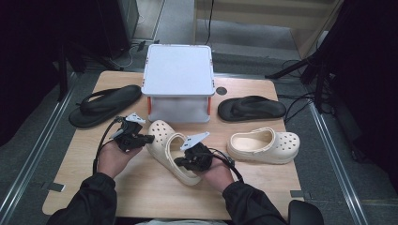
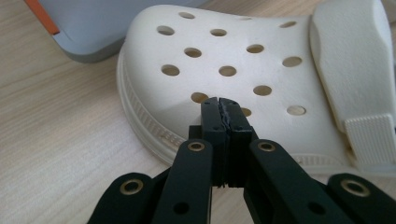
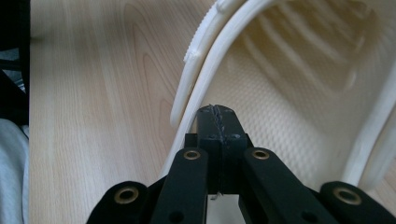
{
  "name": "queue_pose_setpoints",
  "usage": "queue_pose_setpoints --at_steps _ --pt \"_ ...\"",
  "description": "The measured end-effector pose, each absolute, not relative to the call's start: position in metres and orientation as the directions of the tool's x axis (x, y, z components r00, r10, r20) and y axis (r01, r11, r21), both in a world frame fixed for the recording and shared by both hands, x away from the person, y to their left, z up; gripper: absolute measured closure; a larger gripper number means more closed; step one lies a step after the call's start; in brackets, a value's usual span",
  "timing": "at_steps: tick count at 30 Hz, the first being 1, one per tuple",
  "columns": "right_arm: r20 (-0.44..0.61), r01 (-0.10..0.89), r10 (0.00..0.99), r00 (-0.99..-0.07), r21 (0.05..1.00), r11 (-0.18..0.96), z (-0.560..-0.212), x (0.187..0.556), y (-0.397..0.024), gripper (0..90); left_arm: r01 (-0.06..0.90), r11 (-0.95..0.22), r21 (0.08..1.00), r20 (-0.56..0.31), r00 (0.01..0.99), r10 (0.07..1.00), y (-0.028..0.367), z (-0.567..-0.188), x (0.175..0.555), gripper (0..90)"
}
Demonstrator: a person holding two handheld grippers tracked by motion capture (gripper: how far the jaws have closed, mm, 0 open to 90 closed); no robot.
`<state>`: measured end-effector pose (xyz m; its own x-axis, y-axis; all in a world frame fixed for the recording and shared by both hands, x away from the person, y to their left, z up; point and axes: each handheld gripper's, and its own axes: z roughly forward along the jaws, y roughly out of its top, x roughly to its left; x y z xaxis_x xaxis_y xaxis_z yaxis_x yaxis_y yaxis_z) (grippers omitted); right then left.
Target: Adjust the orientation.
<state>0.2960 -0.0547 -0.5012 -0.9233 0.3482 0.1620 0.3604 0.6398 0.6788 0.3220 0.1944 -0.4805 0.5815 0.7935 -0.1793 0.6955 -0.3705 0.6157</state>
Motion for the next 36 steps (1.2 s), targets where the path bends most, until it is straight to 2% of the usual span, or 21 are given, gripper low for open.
queue_pose_setpoints --at_steps 13,20,28,36 --pt "0.206 0.397 0.363 -0.909 0.694 0.601 -0.501 0.297 -0.028 90.0 0.695 -0.343 0.632 -0.19 0.569 0.8 0.197 -0.482 0.339 90.0" --pt "0.181 0.385 0.373 -0.91 0.7 0.602 -0.501 0.294 -0.019 90.0 0.7 -0.323 0.637 -0.219 0.566 0.795 0.194 -0.483 0.347 90.0" --pt "0.197 0.399 0.376 -0.906 0.698 0.595 -0.504 0.295 -0.017 90.0 0.701 -0.297 0.649 -0.24 0.558 0.794 0.196 -0.485 0.347 89.8" --pt "0.21 0.403 0.374 -0.903 0.714 0.572 -0.494 0.296 -0.029 87.8 0.699 -0.295 0.652 -0.256 0.569 0.781 0.199 -0.48 0.341 84.4"
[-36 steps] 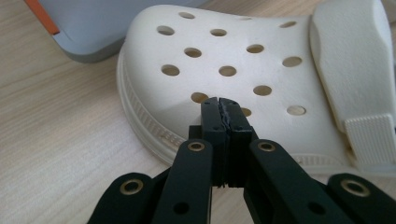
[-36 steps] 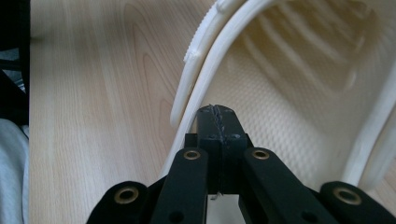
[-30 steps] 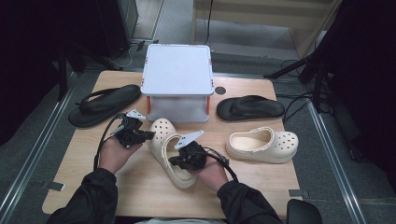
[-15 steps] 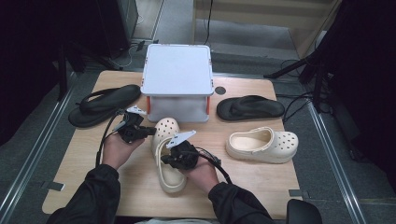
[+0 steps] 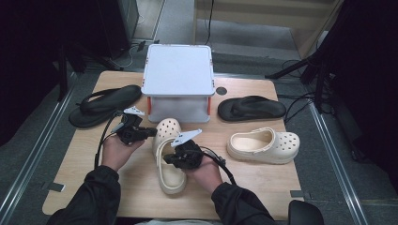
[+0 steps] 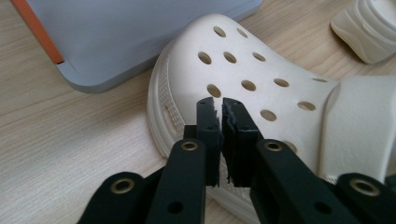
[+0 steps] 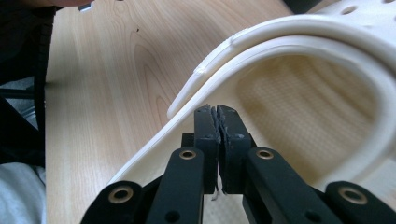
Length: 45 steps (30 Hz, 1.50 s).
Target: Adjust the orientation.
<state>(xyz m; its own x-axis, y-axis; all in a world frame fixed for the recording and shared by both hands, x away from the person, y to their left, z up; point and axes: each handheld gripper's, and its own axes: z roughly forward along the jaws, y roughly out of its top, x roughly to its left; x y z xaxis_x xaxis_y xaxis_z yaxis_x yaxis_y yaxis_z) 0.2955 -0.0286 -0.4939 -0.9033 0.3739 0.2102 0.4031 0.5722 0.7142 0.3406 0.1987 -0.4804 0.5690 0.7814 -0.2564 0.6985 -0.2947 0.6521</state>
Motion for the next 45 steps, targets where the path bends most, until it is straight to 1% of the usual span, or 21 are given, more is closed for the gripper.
queue_pose_setpoints --at_steps 3,5,8,13,16,19,20,21,24,27,31,34,39,45 --pt "0.219 0.411 0.376 -0.9 0.713 0.568 -0.489 0.294 -0.035 84.7 0.7 -0.29 0.653 -0.267 0.57 0.777 0.2 -0.478 0.337 80.3" --pt "0.228 0.412 0.367 -0.902 0.712 0.569 -0.486 0.293 -0.041 82.6 0.703 -0.286 0.651 -0.277 0.571 0.773 0.202 -0.473 0.333 74.3" --pt "0.237 0.406 0.351 -0.906 0.72 0.563 -0.48 0.29 -0.049 79.8 0.705 -0.301 0.642 -0.261 0.57 0.779 0.205 -0.469 0.325 65.0" --pt "0.232 0.404 0.36 -0.904 0.74 0.538 -0.471 0.287 -0.062 73.2 0.718 -0.293 0.632 -0.278 0.563 0.779 0.21 -0.47 0.317 54.2" --pt "0.233 0.41 0.372 -0.899 0.746 0.524 -0.468 0.286 -0.071 68.1 0.704 -0.302 0.642 -0.255 0.568 0.782 0.211 -0.468 0.314 51.9" --pt "0.225 0.407 0.376 -0.899 0.744 0.53 -0.466 0.285 -0.076 67.9 0.705 -0.293 0.646 -0.265 0.566 0.78 0.212 -0.467 0.313 49.8" --pt "0.196 0.393 0.387 -0.901 0.748 0.535 -0.464 0.285 -0.083 67.8 0.699 -0.294 0.652 -0.26 0.57 0.779 0.213 -0.467 0.312 48.4" --pt "0.197 0.395 0.392 -0.899 0.75 0.53 -0.463 0.285 -0.086 67.8 0.699 -0.294 0.652 -0.261 0.571 0.778 0.213 -0.467 0.311 47.6" --pt "0.198 0.409 0.416 -0.888 0.754 0.514 -0.46 0.288 -0.098 69.3 0.694 -0.296 0.657 -0.236 0.561 0.794 0.214 -0.47 0.309 44.0" --pt "0.207 0.432 0.445 -0.871 0.753 0.496 -0.46 0.292 -0.108 71.2 0.696 -0.296 0.655 -0.254 0.571 0.781 0.214 -0.471 0.31 42.1" --pt "0.204 0.445 0.475 -0.856 0.758 0.477 -0.458 0.296 -0.122 73.1 0.691 -0.304 0.657 -0.246 0.577 0.779 0.214 -0.471 0.31 40.9" --pt "0.197 0.456 0.501 -0.843 0.756 0.47 -0.457 0.299 -0.135 82.2 0.687 -0.302 0.66 -0.247 0.579 0.777 0.216 -0.47 0.311 40.5" --pt "0.192 0.479 0.547 -0.815 0.754 0.449 -0.456 0.303 -0.154 89.8 0.698 -0.304 0.648 -0.251 0.572 0.781 0.217 -0.469 0.315 40.5" --pt "0.182 0.507 0.602 -0.777 0.748 0.428 -0.456 0.308 -0.176 90.0 0.692 -0.318 0.648 -0.239 0.581 0.778 0.215 -0.468 0.317 41.0"
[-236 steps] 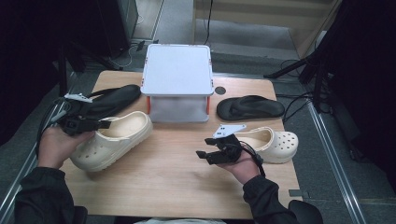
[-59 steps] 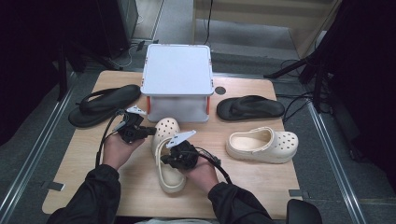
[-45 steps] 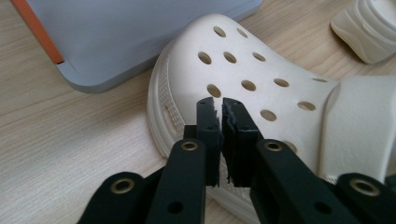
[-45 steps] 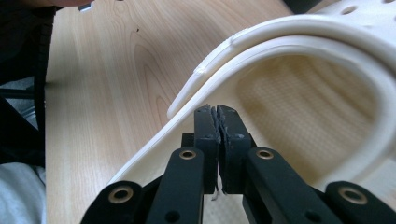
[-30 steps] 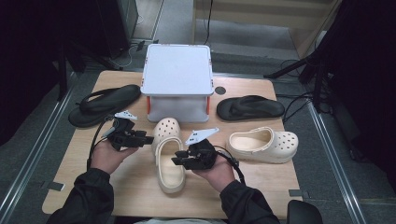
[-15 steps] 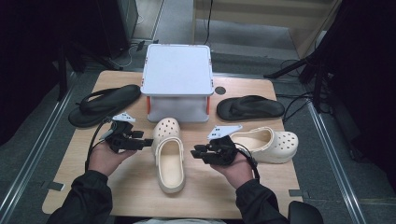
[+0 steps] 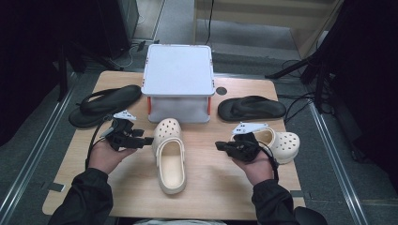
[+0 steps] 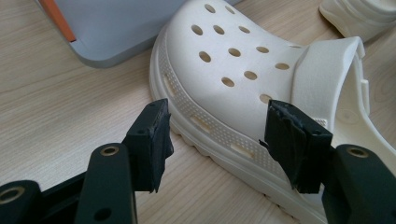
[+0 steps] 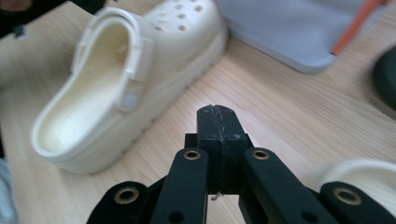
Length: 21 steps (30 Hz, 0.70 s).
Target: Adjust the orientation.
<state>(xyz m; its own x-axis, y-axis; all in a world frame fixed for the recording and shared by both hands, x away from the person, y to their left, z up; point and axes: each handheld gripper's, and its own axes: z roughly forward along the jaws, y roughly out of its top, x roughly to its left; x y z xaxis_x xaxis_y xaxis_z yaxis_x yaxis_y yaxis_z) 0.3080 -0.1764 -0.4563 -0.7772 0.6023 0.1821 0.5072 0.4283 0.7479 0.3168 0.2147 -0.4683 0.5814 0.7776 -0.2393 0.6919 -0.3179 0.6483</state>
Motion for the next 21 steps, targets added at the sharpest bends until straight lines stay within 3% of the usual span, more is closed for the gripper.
queue_pose_setpoints --at_steps 11,21 --pt "0.179 0.587 0.741 -0.648 0.736 0.336 -0.462 0.321 -0.225 90.0 0.684 -0.325 0.653 -0.243 0.596 0.765 0.213 -0.467 0.322 41.9" --pt "0.179 0.642 0.779 -0.601 0.688 0.338 -0.481 0.337 -0.228 90.0 0.67 -0.353 0.653 -0.222 0.615 0.756 0.208 -0.467 0.325 42.0"
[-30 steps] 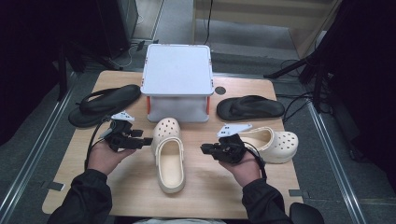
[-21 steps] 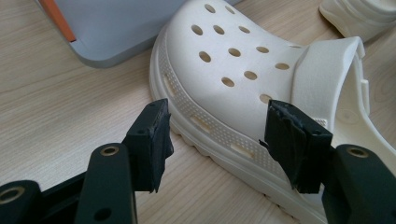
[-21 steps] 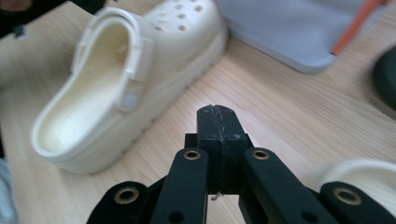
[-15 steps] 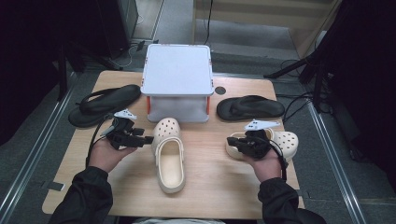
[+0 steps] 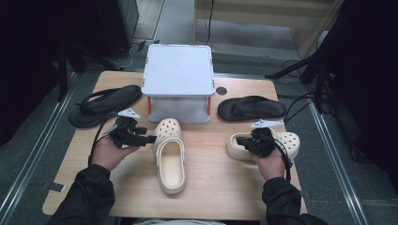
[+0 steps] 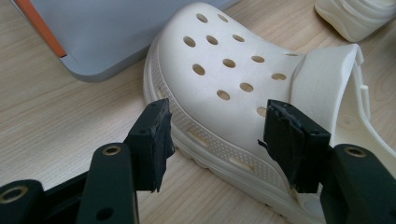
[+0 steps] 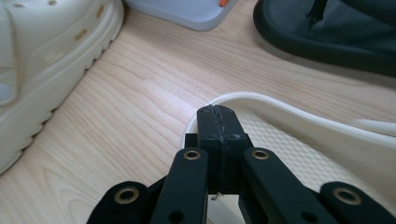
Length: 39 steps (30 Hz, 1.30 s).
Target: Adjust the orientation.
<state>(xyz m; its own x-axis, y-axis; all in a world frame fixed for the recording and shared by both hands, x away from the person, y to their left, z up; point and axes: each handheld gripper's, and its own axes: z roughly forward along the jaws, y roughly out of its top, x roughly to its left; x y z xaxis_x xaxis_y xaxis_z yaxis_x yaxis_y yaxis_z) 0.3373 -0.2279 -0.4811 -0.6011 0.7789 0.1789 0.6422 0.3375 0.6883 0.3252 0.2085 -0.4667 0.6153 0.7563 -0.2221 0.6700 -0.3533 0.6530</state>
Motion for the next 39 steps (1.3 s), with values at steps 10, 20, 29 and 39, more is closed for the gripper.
queue_pose_setpoints --at_steps 10,20,29,39 --pt "0.176 0.687 0.795 -0.58 0.63 0.361 -0.498 0.347 -0.219 90.0 0.655 -0.348 0.67 -0.212 0.619 0.756 0.209 -0.464 0.324 42.3" --pt "0.172 0.686 0.806 -0.567 0.641 0.345 -0.502 0.341 -0.217 90.0 0.664 -0.357 0.657 -0.211 0.617 0.758 0.207 -0.466 0.323 42.0" --pt "0.18 0.683 0.795 -0.579 0.639 0.352 -0.503 0.328 -0.215 90.0 0.66 -0.356 0.662 -0.211 0.619 0.757 0.207 -0.465 0.323 42.0" --pt "0.194 0.692 0.782 -0.592 0.619 0.371 -0.502 0.305 -0.216 90.0 0.662 -0.352 0.662 -0.209 0.614 0.762 0.212 -0.464 0.323 42.1"
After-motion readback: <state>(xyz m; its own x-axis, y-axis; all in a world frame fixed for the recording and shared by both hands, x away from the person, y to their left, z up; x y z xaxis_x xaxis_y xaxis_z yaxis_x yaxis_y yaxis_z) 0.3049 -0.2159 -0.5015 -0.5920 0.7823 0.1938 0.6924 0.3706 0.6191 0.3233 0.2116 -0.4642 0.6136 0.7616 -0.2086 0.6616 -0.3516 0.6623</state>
